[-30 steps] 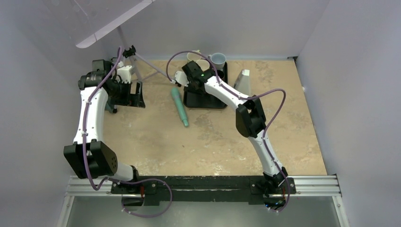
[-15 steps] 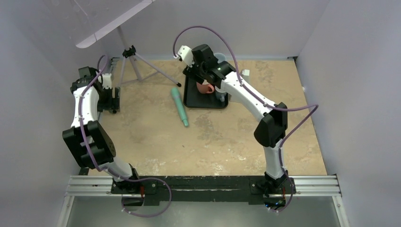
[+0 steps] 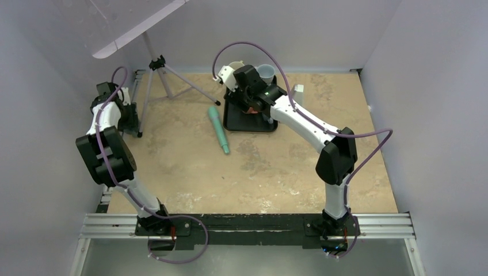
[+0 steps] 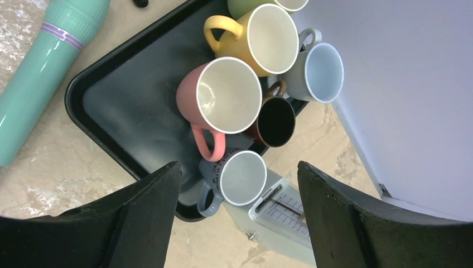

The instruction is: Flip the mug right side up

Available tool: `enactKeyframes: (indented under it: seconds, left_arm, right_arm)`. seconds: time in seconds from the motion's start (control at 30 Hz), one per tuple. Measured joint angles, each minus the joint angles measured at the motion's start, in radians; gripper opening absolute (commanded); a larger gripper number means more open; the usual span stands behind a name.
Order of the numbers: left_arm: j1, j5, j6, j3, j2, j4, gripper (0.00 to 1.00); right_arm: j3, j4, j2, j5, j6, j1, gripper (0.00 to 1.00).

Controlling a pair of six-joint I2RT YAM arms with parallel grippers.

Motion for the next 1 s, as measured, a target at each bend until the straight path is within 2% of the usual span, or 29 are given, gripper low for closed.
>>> enactKeyframes:
  seconds: [0.1,0.2,0.27,0.33,0.37,0.6,0.73,1.0]
  left_arm:
    - [0.000,0.003,-0.011,0.026,0.047,0.015,0.56]
    - [0.000,0.000,-0.020,0.034,0.076,0.021,0.45]
    - [0.000,-0.008,-0.026,0.043,0.099,0.023,0.28]
    - [0.000,-0.019,-0.031,0.047,0.114,0.024,0.06]
    - [0.001,-0.033,-0.036,0.047,0.116,0.028,0.00]
    - [0.019,-0.045,-0.025,0.048,0.116,0.037,0.00]
    - [0.066,-0.035,-0.021,0.024,0.087,0.025,0.00]
    - [0.111,0.064,0.009,-0.047,-0.191,-0.155,0.00]
  right_arm:
    - [-0.004,0.000,0.000,0.000,0.000,0.008,0.78]
    - [-0.005,-0.001,0.000,0.001,-0.002,0.016,0.78]
    - [-0.005,-0.001,0.000,0.003,-0.002,0.018,0.78]
    - [-0.005,-0.001,0.000,0.005,-0.004,0.022,0.78]
    - [-0.005,-0.002,0.000,0.006,-0.005,0.023,0.78]
    - [-0.008,-0.006,0.000,0.016,-0.006,0.027,0.78]
    - [-0.022,-0.009,-0.003,0.021,0.002,0.029,0.77]
    - [-0.096,0.027,-0.118,-0.057,0.080,0.032,0.77]
